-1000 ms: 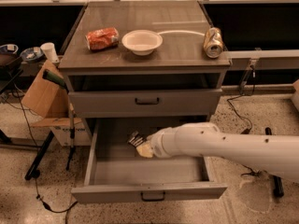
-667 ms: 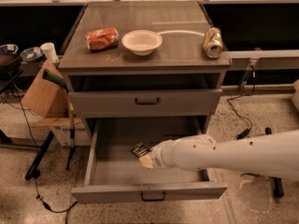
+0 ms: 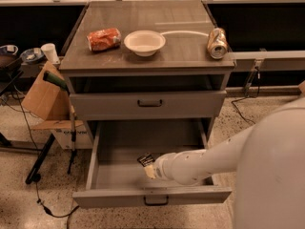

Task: Place rxbar chocolate into middle drawer

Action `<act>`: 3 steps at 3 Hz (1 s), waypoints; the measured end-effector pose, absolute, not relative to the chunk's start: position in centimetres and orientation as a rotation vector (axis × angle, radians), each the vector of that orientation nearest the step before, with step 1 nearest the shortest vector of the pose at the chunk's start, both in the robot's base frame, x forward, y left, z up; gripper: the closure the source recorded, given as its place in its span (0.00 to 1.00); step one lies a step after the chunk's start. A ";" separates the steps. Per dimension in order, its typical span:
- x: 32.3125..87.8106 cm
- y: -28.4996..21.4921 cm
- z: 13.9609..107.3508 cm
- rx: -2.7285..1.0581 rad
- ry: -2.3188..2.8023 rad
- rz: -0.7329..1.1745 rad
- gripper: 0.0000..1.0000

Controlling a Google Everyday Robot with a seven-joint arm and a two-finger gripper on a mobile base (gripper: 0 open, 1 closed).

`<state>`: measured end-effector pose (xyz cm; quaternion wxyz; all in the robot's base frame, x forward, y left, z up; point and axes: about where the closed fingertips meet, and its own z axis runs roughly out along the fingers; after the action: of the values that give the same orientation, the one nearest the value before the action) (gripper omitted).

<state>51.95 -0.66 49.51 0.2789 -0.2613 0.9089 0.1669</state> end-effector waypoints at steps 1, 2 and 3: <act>55.6 1.0 49.0 -0.508 2.478 0.433 1.00; 59.0 3.4 48.8 -0.332 2.517 0.426 1.00; 61.4 5.0 49.0 -0.211 2.549 0.426 0.82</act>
Offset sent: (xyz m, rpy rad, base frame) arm 0.1097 0.0682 -0.0091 0.0819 0.1013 -0.4314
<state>61.39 5.01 48.95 0.2710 -0.0783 0.9463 0.1581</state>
